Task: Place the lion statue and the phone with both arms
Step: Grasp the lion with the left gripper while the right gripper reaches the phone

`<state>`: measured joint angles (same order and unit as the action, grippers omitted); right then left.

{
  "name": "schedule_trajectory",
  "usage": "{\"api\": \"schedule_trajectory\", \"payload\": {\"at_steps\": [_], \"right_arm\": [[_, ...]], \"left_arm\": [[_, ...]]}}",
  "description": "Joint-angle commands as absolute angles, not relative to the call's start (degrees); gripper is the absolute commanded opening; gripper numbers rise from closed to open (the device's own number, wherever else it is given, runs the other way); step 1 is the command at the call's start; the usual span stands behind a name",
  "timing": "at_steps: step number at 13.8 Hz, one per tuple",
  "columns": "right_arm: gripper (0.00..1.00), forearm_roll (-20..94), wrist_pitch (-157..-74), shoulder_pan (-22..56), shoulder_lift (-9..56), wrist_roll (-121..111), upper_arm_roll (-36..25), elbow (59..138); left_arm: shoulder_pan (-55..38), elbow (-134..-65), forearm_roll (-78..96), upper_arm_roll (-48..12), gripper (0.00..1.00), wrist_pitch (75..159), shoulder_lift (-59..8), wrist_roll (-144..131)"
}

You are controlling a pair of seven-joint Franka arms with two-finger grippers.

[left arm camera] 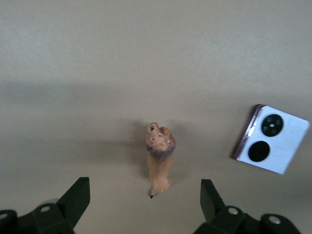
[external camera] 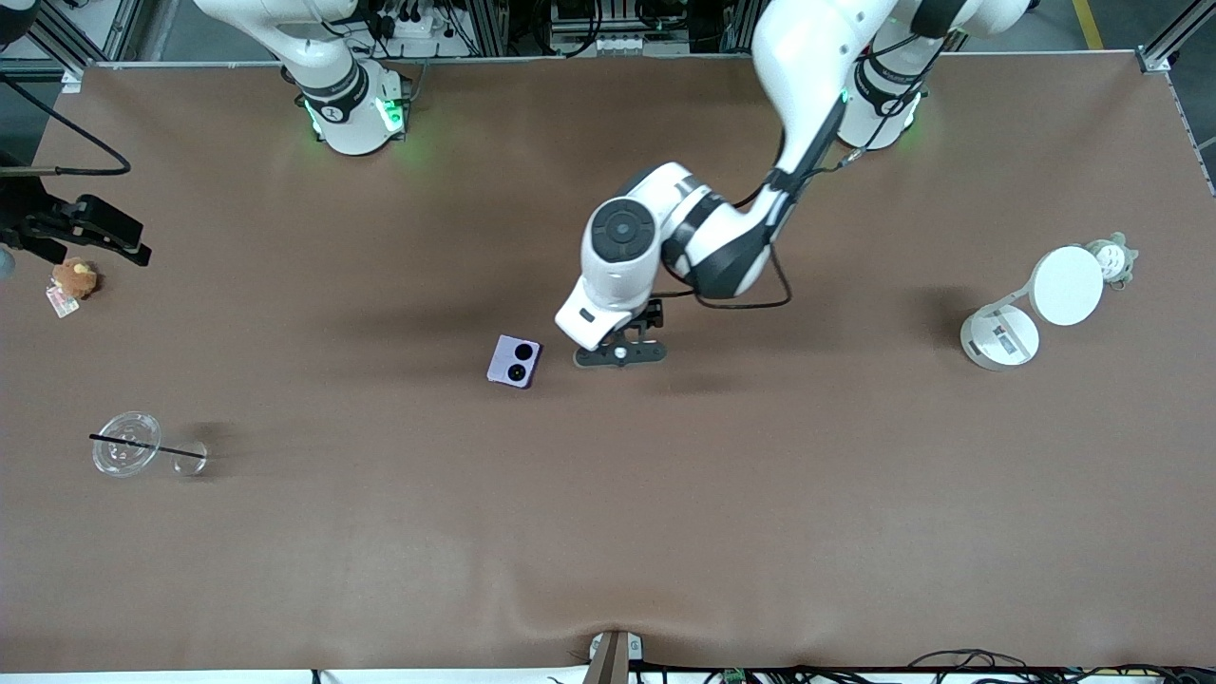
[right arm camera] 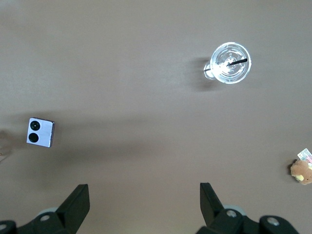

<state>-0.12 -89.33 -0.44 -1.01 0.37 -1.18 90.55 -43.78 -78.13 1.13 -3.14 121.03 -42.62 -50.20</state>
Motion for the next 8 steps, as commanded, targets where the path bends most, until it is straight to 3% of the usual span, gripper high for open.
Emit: {"api": "schedule_trajectory", "payload": {"at_steps": [1,3,5,8], "right_arm": [[1.0,0.7,-89.65,-0.18,-0.97,0.79,-1.32,90.53],[1.0,0.79,-89.74,0.09,-0.88,0.88,-1.23,90.53],[1.0,0.7,-90.0,1.75,-0.62,3.93,-1.23,90.61],[1.0,0.7,-90.52,4.82,0.52,9.47,-1.32,90.62]], "left_arm": [[-46.22,-76.02,-0.88,-2.37,1.0,123.21,-46.05,-54.57],[-46.32,-77.6,-2.62,-2.46,0.98,123.31,-46.06,-54.93],[-46.49,-77.61,-2.29,-2.55,0.88,123.4,-46.84,-55.19],[-46.58,-77.52,-2.11,-2.55,0.63,124.09,-48.07,-55.99]]}}
